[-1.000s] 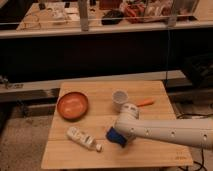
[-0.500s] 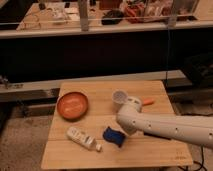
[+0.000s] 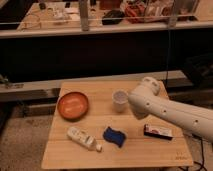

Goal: Push the eraser across the table

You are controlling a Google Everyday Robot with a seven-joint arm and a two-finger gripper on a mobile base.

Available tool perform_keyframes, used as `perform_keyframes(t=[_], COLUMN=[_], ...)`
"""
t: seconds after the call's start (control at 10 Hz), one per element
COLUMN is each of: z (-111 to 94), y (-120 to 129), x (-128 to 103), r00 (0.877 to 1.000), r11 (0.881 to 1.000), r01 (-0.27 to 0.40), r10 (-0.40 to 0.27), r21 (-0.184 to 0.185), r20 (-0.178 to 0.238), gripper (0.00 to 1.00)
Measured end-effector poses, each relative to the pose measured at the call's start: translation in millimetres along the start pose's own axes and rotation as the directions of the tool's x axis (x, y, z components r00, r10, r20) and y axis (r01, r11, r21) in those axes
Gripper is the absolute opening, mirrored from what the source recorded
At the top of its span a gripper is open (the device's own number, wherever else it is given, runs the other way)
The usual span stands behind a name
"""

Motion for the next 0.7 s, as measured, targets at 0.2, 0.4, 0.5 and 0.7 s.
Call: perform_keyframes(t=[0.2, 0.4, 0.5, 0.7], z=[1, 7, 11, 21], y=[18, 41, 49, 69], x=[52, 98, 115, 143], r00=[0.995, 0.98, 0.971, 0.948], r11=[0.995, 0.98, 0.97, 0.947], r01=[-0.1, -0.198, -0.24, -0.317], r10=[0.1, 0.198, 0.24, 0.317], r21=[-0.003, -0.019, -0.028, -0.054], r20=[-0.002, -0.004, -0.004, -0.008], gripper=[0.0, 0.0, 0.0, 0.0])
